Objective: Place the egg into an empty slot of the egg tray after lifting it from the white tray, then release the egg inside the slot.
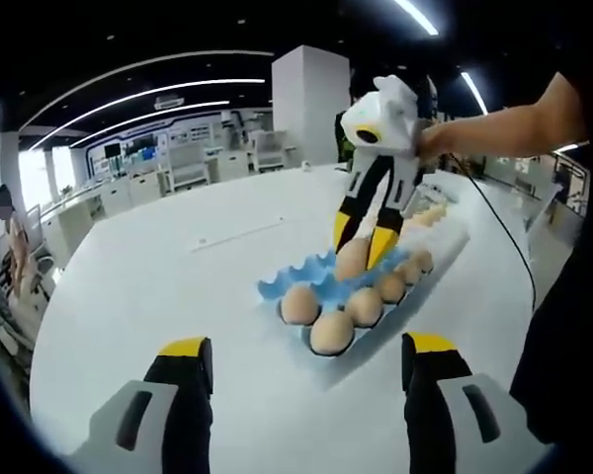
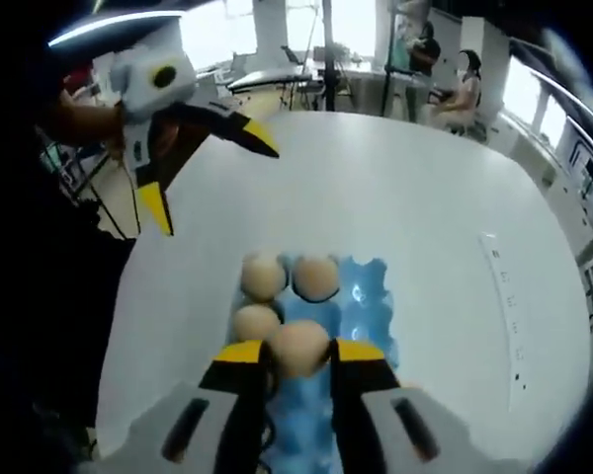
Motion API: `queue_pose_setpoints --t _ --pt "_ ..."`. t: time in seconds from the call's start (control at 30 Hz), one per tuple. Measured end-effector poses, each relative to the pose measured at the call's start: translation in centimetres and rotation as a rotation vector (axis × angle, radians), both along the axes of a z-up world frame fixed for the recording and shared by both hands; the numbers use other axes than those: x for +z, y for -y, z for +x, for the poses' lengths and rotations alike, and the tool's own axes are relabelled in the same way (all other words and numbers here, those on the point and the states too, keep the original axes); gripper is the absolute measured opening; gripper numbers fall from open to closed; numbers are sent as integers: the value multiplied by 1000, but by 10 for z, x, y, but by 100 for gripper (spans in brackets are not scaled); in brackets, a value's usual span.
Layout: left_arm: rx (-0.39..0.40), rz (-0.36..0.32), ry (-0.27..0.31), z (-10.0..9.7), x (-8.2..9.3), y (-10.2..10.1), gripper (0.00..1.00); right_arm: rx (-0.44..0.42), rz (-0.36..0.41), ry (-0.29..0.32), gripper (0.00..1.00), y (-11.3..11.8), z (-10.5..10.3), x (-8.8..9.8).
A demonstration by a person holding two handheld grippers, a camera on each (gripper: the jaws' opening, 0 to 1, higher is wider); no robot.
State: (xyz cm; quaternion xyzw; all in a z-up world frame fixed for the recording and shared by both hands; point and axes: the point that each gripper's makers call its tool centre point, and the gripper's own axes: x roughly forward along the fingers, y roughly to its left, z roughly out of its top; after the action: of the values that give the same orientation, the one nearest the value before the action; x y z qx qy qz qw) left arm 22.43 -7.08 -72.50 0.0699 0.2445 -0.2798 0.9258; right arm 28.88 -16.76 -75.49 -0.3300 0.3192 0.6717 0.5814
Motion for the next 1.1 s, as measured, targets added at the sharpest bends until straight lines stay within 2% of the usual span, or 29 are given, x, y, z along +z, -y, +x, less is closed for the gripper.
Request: queue_pose_setpoints --t 0.37,0.77,0.93,1.0,1.03,1.1 --pt "-5 -6 1 1 0 3 78 15 -1 5 24 -15 2 -11" --pt "3 -4 -12 -2 -3 -1 77 -6 -22 -22 25 -23 7 -26" --pt "5 -5 -11 -2 -3 0 76 -7 -57 -23 25 -20 9 -35" --pt "7 -8 -10 -2 -2 -1 76 8 -75 -6 25 -15 10 -39" --pt "8 -8 -10 -2 -1 -1 76 -16 -58 -31 25 -18 10 -36" --pt "10 -5 -7 -1 -1 -2 76 -20 -59 -37 25 -16 12 -37"
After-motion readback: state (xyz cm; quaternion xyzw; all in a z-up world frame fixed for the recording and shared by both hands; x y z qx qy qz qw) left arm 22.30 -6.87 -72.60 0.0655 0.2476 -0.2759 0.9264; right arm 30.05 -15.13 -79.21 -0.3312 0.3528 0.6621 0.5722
